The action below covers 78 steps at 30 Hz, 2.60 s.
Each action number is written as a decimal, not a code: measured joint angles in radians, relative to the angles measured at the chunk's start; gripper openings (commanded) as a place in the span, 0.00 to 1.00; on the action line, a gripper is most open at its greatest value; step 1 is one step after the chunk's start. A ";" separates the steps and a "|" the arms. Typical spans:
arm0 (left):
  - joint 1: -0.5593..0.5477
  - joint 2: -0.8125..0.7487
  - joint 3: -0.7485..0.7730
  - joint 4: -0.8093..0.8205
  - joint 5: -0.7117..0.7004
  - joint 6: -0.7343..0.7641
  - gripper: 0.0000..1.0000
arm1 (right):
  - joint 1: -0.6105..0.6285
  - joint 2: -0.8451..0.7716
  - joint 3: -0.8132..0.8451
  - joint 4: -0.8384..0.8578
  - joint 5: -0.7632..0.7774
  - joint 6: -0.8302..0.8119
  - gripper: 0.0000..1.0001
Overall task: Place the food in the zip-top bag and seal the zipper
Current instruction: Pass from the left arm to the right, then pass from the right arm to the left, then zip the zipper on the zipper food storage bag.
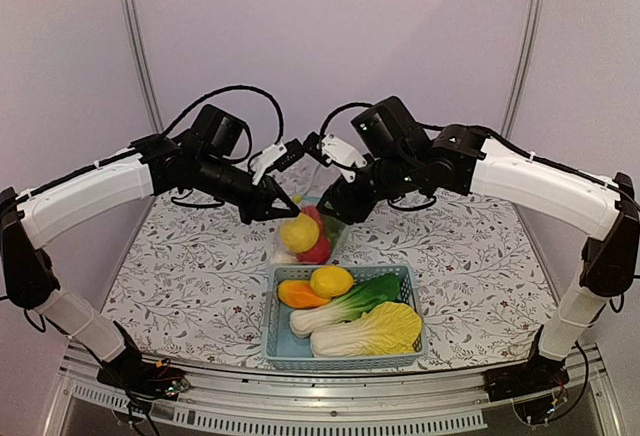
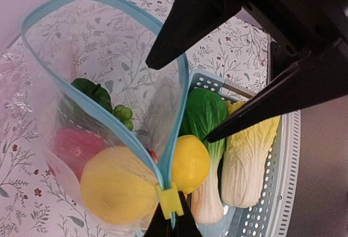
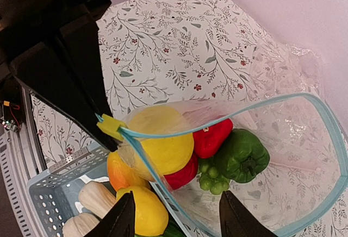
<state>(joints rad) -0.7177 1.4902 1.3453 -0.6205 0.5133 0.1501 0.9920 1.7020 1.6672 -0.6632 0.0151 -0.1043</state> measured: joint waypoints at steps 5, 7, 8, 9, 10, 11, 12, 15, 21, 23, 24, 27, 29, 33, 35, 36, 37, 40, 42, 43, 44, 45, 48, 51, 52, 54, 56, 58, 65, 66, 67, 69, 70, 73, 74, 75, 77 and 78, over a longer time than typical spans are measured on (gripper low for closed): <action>0.000 0.000 0.000 -0.002 0.000 0.000 0.00 | 0.000 0.024 0.017 0.002 0.006 -0.024 0.40; 0.000 0.000 0.000 -0.007 -0.001 0.000 0.01 | 0.000 0.031 0.026 0.003 0.006 -0.032 0.29; -0.001 0.000 0.000 -0.007 -0.001 0.000 0.01 | 0.000 0.034 0.030 0.005 0.005 -0.037 0.23; -0.001 -0.001 0.000 -0.007 -0.002 -0.001 0.03 | 0.000 0.036 0.032 0.009 0.005 -0.037 0.17; -0.001 -0.001 0.000 -0.007 -0.002 -0.001 0.07 | 0.000 0.038 0.033 0.010 0.005 -0.039 0.11; -0.001 -0.001 0.000 -0.007 -0.004 0.000 0.15 | 0.000 0.041 0.034 0.013 0.000 -0.040 0.05; -0.001 -0.002 0.000 -0.008 -0.004 0.000 0.26 | 0.000 0.042 0.034 0.015 0.001 -0.042 0.00; -0.002 -0.006 -0.002 -0.005 -0.008 -0.004 0.60 | 0.001 0.042 0.033 0.026 0.004 -0.034 0.00; 0.004 -0.075 -0.057 0.036 -0.044 -0.015 0.81 | 0.002 0.030 -0.002 0.077 0.024 -0.007 0.00; 0.011 -0.101 -0.066 0.053 -0.041 -0.016 0.79 | 0.002 0.025 -0.016 0.081 0.029 0.003 0.00; 0.013 -0.109 -0.066 0.063 -0.036 -0.016 0.77 | 0.002 0.023 -0.021 0.083 0.029 0.007 0.00; 0.027 -0.113 -0.065 0.080 -0.020 -0.019 0.64 | 0.002 0.021 -0.027 0.086 0.031 0.015 0.00; 0.034 -0.097 -0.060 0.077 -0.005 -0.017 0.57 | 0.002 0.021 -0.027 0.089 0.032 0.019 0.00; 0.038 -0.048 -0.042 0.057 0.014 -0.008 0.48 | 0.002 0.021 -0.036 0.100 0.033 0.029 0.00; 0.038 -0.029 -0.036 0.052 0.020 -0.009 0.44 | 0.002 0.021 -0.038 0.103 0.035 0.033 0.00; 0.038 -0.023 -0.035 0.050 0.020 -0.010 0.41 | 0.002 0.021 -0.038 0.104 0.035 0.036 0.00; 0.038 -0.018 -0.035 0.047 0.020 -0.010 0.37 | 0.002 0.021 -0.038 0.105 0.035 0.037 0.00; 0.038 -0.016 -0.035 0.039 0.013 -0.018 0.22 | 0.002 0.020 -0.038 0.109 0.035 0.037 0.00; 0.038 -0.016 -0.033 0.038 0.003 -0.015 0.15 | 0.002 0.019 -0.038 0.110 0.035 0.037 0.00; 0.038 -0.016 -0.032 0.037 0.001 -0.018 0.10 | 0.002 0.019 -0.038 0.111 0.035 0.037 0.00; 0.038 -0.016 -0.032 0.037 -0.002 -0.021 0.06 | 0.002 0.019 -0.038 0.111 0.035 0.037 0.00; 0.038 -0.016 -0.031 0.037 -0.003 -0.025 0.03 | 0.002 0.019 -0.038 0.111 0.035 0.037 0.00; 0.038 -0.016 -0.031 0.038 -0.005 -0.023 0.00 | 0.002 0.019 -0.038 0.111 0.035 0.039 0.00; 0.038 -0.016 -0.031 0.039 -0.007 -0.023 0.00 | 0.002 0.017 -0.042 0.113 0.030 0.041 0.05; 0.038 -0.016 -0.031 0.039 -0.007 -0.023 0.00 | 0.002 0.013 -0.045 0.114 0.027 0.042 0.12; 0.038 -0.018 -0.031 0.040 -0.006 -0.023 0.00 | 0.002 0.005 -0.052 0.118 0.009 0.044 0.29; 0.038 -0.024 -0.032 0.040 -0.006 -0.018 0.00 | 0.002 -0.006 -0.058 0.131 -0.014 0.049 0.48; 0.038 -0.036 -0.037 0.040 -0.007 -0.008 0.00 | 0.002 -0.024 -0.069 0.143 -0.040 0.055 0.58; 0.032 -0.070 -0.052 0.040 -0.010 0.023 0.00 | -0.012 -0.072 -0.079 0.178 -0.164 0.031 0.63; 0.032 -0.070 -0.052 0.039 -0.011 0.026 0.00 | -0.019 -0.072 -0.077 0.179 -0.190 0.021 0.64; 0.032 -0.070 -0.052 0.040 -0.011 0.027 0.00 | -0.028 -0.071 -0.075 0.177 -0.219 0.013 0.64; 0.032 -0.070 -0.052 0.040 -0.011 0.031 0.00 | -0.047 -0.067 -0.066 0.178 -0.282 -0.005 0.64; 0.032 -0.070 -0.052 0.039 -0.011 0.033 0.00 | -0.058 -0.062 -0.057 0.178 -0.312 -0.014 0.64; 0.032 -0.070 -0.052 0.039 -0.012 0.034 0.00 | -0.080 -0.042 -0.035 0.183 -0.386 -0.053 0.64; 0.031 -0.070 -0.052 0.040 -0.012 0.034 0.00 | -0.084 -0.036 -0.031 0.185 -0.401 -0.068 0.64; 0.031 -0.070 -0.052 0.039 -0.011 0.034 0.00 | -0.086 -0.027 -0.025 0.185 -0.417 -0.084 0.63; 0.031 -0.070 -0.052 0.040 -0.011 0.034 0.00 | -0.089 -0.007 -0.014 0.186 -0.443 -0.111 0.64; 0.031 -0.070 -0.052 0.040 -0.011 0.034 0.00 | -0.090 0.006 -0.007 0.185 -0.455 -0.124 0.63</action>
<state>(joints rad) -0.6865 1.4204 1.2930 -0.5808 0.5022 0.1841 0.9016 1.7077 1.6604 -0.4778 -0.4404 -0.2283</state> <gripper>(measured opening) 0.004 0.636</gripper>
